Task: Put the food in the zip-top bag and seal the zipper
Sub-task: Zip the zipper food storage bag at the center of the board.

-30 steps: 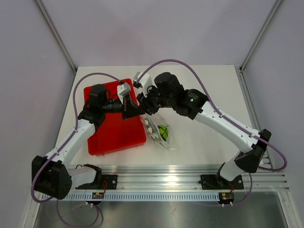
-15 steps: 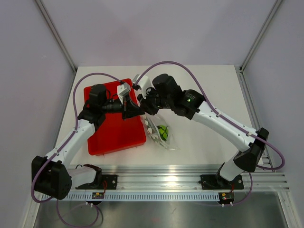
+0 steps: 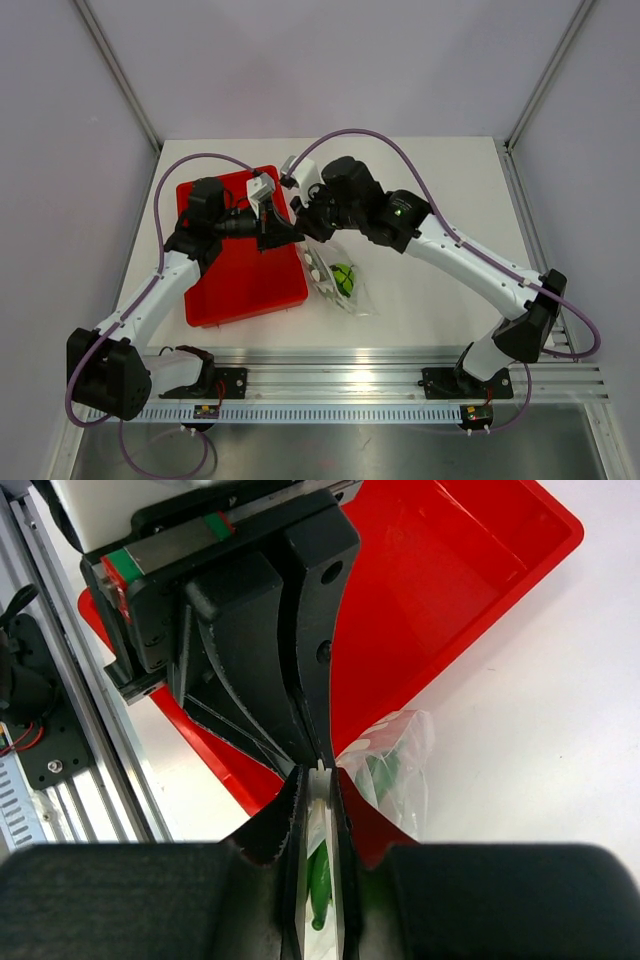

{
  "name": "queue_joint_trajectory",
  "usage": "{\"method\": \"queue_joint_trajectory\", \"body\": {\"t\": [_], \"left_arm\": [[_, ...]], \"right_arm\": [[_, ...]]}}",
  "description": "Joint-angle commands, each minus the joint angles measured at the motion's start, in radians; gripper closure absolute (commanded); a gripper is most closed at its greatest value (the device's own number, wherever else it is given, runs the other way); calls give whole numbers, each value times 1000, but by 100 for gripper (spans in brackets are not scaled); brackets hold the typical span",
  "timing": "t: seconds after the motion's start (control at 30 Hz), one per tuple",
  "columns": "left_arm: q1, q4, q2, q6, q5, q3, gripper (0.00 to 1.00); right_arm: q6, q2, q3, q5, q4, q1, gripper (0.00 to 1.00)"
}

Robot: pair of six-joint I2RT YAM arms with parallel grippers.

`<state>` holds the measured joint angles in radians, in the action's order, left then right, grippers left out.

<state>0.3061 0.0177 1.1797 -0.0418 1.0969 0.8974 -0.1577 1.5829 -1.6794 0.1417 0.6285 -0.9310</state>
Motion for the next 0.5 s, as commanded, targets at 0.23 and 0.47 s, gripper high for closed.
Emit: {"method": "queue_joint_trajectory", "body": {"t": [0.23,0.47], "left_arm": [[4,-174,-15,-81,-55,29,100],[2,-231,-11,-130,-81,14,100]], "right_arm": [[210,-83,138,-128,-35,-8,100],[242,-116,207,-169,-55,-8,100]]}}
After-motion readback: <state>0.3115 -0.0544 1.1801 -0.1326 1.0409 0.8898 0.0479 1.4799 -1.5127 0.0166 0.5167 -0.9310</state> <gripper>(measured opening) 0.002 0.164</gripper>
